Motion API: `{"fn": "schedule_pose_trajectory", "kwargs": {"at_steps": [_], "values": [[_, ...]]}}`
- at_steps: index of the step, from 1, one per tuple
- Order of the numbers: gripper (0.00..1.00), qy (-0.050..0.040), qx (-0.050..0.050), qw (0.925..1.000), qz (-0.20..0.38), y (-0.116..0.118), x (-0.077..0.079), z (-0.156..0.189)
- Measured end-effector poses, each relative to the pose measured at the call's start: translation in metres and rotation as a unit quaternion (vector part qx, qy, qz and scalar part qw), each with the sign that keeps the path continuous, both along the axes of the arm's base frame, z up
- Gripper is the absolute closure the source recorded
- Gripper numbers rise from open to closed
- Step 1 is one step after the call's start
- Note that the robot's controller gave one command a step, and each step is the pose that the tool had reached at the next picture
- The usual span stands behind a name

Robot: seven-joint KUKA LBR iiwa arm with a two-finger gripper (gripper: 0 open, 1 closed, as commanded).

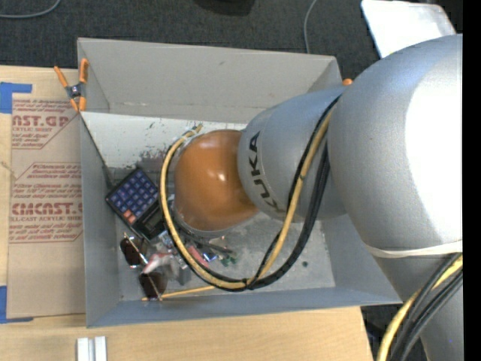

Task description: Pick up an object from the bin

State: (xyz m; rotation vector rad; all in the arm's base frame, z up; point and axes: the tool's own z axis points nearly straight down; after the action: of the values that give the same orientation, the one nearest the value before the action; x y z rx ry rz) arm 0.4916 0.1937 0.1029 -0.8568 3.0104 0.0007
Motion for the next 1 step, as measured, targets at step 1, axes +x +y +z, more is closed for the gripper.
{"fn": "schedule_pose_trajectory", "kwargs": {"at_steps": [1], "values": [[1.0,0.0054,-0.001,0.9995,-0.033,-0.0045,0.0017,0.048]]}}
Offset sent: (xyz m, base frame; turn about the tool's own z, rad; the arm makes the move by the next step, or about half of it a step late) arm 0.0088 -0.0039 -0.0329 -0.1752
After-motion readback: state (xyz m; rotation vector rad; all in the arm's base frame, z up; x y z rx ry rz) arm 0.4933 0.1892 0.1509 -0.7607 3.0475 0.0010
